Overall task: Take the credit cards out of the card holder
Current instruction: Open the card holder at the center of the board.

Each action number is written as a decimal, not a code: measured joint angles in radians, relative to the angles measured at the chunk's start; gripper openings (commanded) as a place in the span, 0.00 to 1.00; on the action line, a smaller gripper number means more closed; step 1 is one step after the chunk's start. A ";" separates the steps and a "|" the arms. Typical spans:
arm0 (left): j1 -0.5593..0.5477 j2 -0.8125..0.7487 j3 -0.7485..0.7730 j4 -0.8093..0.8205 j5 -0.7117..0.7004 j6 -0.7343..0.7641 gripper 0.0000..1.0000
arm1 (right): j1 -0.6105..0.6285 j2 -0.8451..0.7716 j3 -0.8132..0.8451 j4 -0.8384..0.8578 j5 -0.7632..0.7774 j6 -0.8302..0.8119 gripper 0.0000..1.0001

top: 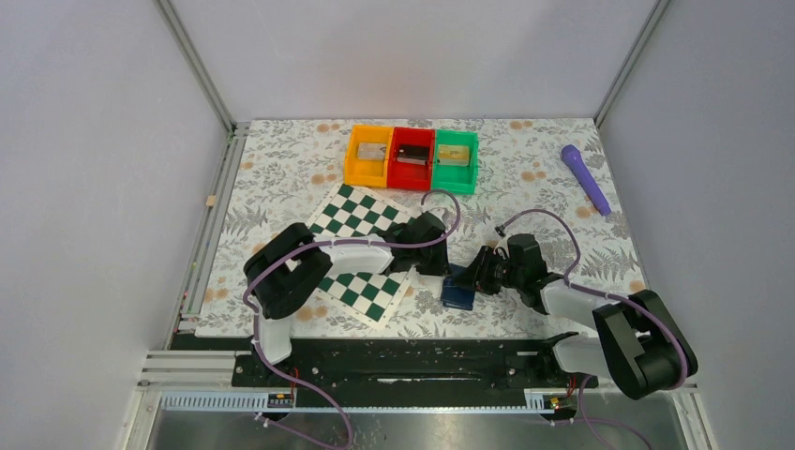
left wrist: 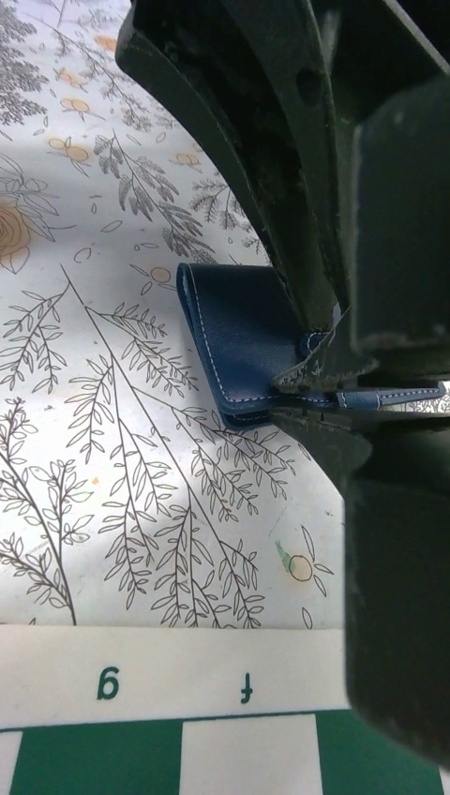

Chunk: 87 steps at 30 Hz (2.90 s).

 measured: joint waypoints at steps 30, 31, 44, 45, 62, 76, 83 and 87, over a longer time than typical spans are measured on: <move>-0.002 -0.048 -0.094 0.080 -0.017 -0.102 0.24 | 0.017 0.033 -0.134 0.280 0.074 0.243 0.00; -0.012 -0.063 -0.088 0.034 -0.022 -0.090 0.24 | 0.017 0.013 -0.139 0.272 0.093 0.245 0.00; -0.081 -0.166 -0.089 -0.117 -0.099 -0.043 0.24 | 0.017 -0.121 -0.129 0.124 0.140 0.192 0.27; -0.084 -0.166 -0.093 -0.120 -0.099 -0.044 0.24 | 0.017 -0.124 -0.122 0.101 0.138 0.178 0.28; -0.081 -0.164 -0.183 -0.028 -0.058 -0.078 0.11 | 0.124 -0.004 -0.047 0.124 0.132 0.141 0.30; -0.087 -0.128 -0.204 0.037 0.031 -0.096 0.07 | 0.142 0.047 -0.087 0.275 0.148 0.213 0.20; -0.086 -0.124 -0.202 0.040 0.043 -0.097 0.06 | 0.143 -0.050 -0.128 0.250 0.148 0.215 0.19; -0.083 -0.119 -0.194 0.029 0.050 -0.095 0.06 | 0.144 -0.088 -0.128 0.209 0.147 0.208 0.18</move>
